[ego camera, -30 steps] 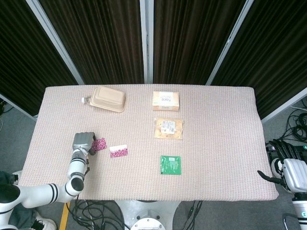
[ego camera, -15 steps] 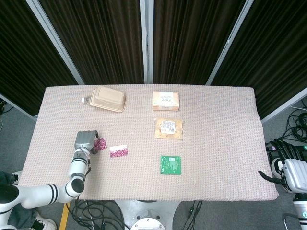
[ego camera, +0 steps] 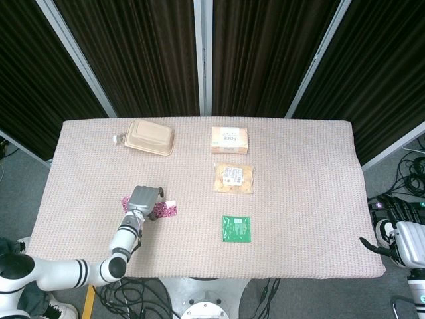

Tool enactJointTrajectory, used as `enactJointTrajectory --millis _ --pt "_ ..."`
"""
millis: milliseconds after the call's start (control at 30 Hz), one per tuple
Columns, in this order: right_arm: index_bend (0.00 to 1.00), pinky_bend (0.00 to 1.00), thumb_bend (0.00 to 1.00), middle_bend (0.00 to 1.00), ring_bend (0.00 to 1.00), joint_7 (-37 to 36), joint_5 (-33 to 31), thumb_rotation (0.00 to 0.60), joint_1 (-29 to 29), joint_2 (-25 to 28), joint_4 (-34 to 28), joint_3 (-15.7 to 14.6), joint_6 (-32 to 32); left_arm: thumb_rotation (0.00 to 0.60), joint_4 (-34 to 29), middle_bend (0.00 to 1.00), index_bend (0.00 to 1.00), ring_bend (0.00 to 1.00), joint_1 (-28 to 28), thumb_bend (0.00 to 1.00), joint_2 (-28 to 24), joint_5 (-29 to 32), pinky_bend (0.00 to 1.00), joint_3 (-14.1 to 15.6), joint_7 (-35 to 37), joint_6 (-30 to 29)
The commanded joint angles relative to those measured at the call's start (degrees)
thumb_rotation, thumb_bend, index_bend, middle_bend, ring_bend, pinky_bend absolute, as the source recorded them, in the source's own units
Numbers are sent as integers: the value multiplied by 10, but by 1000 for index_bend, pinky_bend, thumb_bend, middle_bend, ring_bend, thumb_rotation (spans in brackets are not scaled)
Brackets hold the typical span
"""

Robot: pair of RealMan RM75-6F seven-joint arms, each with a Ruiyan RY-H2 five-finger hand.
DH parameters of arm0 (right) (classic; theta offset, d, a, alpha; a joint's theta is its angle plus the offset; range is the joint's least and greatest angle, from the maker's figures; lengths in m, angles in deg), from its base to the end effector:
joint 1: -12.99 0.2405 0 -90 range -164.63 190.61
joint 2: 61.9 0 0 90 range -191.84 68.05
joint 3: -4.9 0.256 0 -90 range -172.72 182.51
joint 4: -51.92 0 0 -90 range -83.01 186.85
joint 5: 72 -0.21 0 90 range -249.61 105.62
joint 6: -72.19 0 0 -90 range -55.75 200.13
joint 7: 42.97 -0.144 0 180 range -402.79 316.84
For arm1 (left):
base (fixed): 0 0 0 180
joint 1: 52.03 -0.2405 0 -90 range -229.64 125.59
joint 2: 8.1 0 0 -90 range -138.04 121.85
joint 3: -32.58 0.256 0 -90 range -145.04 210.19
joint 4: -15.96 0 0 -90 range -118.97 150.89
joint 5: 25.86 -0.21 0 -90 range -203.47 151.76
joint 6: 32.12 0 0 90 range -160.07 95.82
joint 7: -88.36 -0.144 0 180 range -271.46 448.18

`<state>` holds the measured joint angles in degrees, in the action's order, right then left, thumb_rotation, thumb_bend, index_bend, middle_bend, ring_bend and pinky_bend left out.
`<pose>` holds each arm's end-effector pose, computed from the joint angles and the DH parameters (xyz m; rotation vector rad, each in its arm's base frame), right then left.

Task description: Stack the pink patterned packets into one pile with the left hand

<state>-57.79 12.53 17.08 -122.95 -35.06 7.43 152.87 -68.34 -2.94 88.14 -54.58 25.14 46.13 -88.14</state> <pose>-0.3442 -0.1766 0.1793 1.3276 -1.0645 0.9171 -0.1639 0.3311 -0.0691 -1.8151 -1.1428 -0.4860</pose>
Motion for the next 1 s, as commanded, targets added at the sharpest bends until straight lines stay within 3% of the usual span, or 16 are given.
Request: enactJointTrajectory --millis 33,533,1000 --pt "112 0 62 78 0 0 0 465 0 0 0 0 0 600 -4 890 402 838 3 199 6 -3 981 2 -4 -5" --pt "112 0 60 78 0 -1 -1 468 -2 1 0 0 0 600 33 891 404 838 15 198 37 41 981 6 -30 -10" --pt "112 0 60 78 0 1 -4 462 -4 1 0 1 -1 600 45 893 453 838 13 207 44 31 981 1 -17 -3"
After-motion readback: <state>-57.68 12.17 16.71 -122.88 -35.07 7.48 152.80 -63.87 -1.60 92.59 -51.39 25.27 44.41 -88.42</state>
